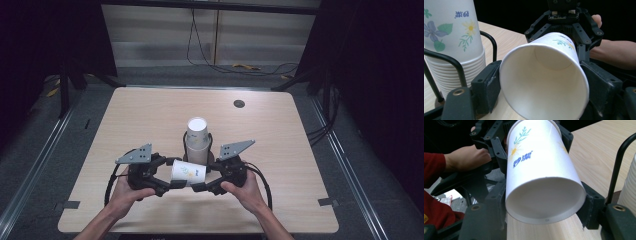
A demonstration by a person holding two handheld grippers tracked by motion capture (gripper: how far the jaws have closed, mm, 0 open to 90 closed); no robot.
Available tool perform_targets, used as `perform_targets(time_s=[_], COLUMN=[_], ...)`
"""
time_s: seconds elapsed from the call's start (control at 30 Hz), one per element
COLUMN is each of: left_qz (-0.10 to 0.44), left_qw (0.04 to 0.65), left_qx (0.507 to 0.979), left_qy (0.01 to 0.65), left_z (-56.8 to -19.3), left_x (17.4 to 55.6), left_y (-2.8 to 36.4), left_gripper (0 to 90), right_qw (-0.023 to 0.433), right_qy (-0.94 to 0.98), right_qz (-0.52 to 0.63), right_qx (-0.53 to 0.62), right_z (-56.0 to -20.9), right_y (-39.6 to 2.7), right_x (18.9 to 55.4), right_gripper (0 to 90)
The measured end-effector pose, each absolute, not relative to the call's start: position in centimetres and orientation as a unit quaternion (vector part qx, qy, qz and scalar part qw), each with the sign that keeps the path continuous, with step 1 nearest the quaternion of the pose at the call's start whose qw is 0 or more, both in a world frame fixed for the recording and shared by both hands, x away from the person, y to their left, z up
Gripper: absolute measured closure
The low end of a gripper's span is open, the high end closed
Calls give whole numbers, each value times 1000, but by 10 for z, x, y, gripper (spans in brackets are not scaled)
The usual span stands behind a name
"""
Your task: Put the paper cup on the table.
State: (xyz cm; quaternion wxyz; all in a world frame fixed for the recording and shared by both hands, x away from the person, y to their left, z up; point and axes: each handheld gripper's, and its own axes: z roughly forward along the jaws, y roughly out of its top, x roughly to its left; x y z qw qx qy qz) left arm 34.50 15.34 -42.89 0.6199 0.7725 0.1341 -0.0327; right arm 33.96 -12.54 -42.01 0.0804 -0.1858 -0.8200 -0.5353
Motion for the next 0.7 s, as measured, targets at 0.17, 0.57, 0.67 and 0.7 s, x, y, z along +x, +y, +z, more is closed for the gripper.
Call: perform_targets(time_s=[0.17, 0.57, 0.67, 0.7], left_qz=[-27, -25, -26, -29], left_qw=[616, 622, 624, 626], left_qx=[776, 773, 771, 769], left_qy=[132, 121, 125, 128], left_z=[-429, -429, -428, -428], left_x=[345, 343, 343, 343], left_y=[153, 151, 153, 154], left_gripper=[235, 274, 274, 274], right_qw=[74, 58, 56, 52], right_qy=[-830, -842, -842, -845], right_qz=[-522, -501, -499, -494], right_qx=[-185, -191, -195, -197], right_z=[-422, -427, -427, -427], right_y=[-124, -125, -125, -125], right_x=[339, 338, 338, 338], right_gripper=[336, 280, 248, 241])
